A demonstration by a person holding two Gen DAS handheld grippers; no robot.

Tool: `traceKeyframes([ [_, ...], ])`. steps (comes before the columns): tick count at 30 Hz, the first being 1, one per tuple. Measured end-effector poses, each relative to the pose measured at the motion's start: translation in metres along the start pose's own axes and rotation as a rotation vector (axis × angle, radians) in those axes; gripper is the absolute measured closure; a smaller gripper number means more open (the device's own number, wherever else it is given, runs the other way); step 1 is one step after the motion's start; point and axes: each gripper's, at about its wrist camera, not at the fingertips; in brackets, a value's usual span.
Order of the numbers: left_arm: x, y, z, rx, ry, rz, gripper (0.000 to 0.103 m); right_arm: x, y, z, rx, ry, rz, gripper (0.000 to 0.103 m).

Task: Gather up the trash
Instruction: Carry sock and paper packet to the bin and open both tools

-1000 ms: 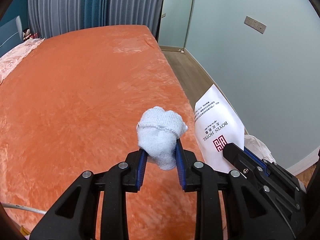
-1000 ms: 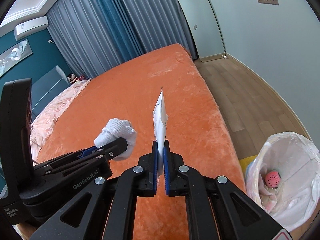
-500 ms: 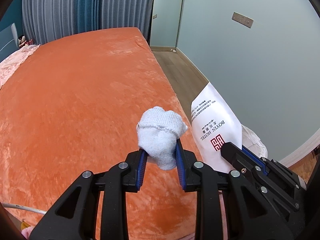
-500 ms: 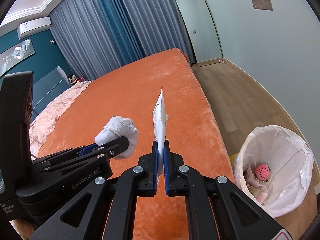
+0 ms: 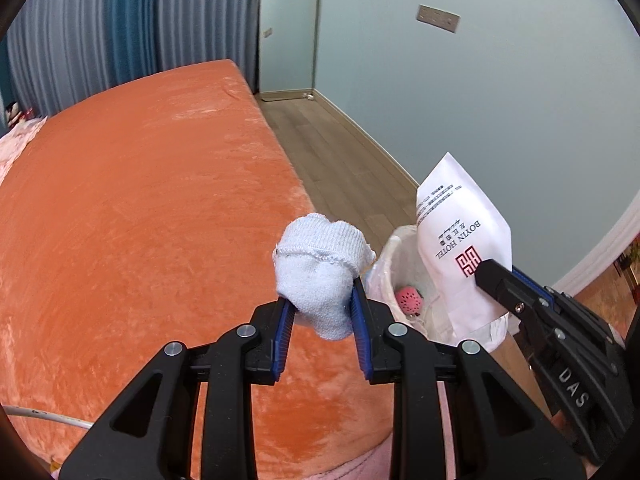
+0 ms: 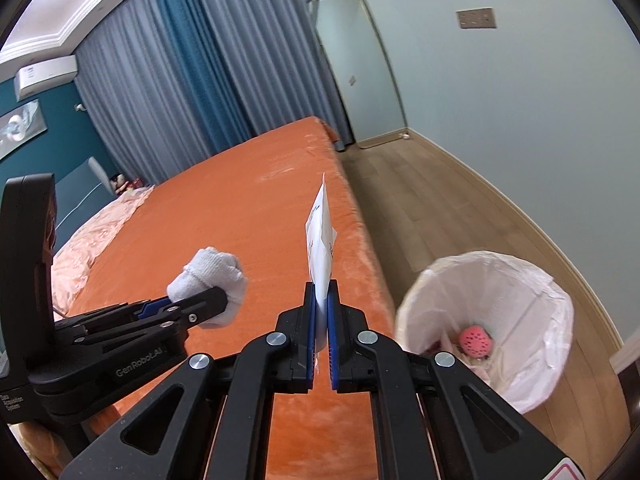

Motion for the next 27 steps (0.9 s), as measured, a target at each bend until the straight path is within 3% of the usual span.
traceKeyframes([
  [13,-0.006,-0.034,-0.093,0.131,-0.201,0.034,0.076,0.008,0.018,-0.091,0.139,-0.159,-0.019,0.098],
  [27,-0.002,-0.08,-0.13,0.179,-0.235,0.097,0.076,0.017,0.003,-0.119,0.185,-0.215,0.02,0.097],
])
Point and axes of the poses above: each gripper's, at about its wrist camera, not at the fingertips, and y roughly against the way its jaws point, z to its left, x to its underside, and after that the axes turned 1 degree about -x, right-handed
